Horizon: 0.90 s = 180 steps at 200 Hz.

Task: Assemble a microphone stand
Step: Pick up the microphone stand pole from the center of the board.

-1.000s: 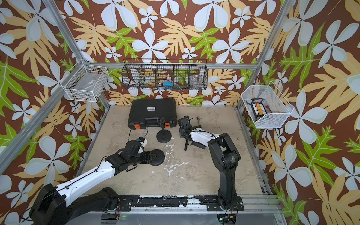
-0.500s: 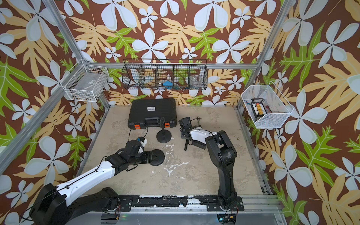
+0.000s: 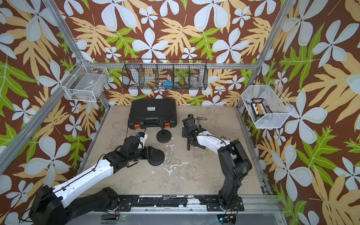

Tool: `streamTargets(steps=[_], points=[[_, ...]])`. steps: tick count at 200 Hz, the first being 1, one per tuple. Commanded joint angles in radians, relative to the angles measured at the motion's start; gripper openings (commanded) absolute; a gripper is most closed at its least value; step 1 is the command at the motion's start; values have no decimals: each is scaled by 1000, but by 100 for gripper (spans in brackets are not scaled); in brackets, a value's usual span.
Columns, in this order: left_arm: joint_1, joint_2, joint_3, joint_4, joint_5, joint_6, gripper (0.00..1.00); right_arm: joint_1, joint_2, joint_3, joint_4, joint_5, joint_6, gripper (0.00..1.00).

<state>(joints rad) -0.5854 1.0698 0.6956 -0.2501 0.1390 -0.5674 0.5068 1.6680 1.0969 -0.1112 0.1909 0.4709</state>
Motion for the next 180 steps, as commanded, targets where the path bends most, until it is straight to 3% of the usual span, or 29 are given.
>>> streamTargets(steps=[1,34,60,100,140,180], points=[[-1,-25,21,49,2,75,61,20,-176,-123,147,-43,-11,0],[-1,-99,-13,233,83,207,59,25,-486,-369,445,-287,-45,0],[-1,-170,-36,380,168,300,62,25,-603,-461,640,-495,-67,0],[0,-155,4,476,320,434,65,26,-596,-439,763,-738,-77,0],[-1,-54,77,480,450,515,65,26,-561,-441,948,-835,-38,0],[1,17,120,483,488,546,64,26,-532,-436,1077,-880,-19,0]])
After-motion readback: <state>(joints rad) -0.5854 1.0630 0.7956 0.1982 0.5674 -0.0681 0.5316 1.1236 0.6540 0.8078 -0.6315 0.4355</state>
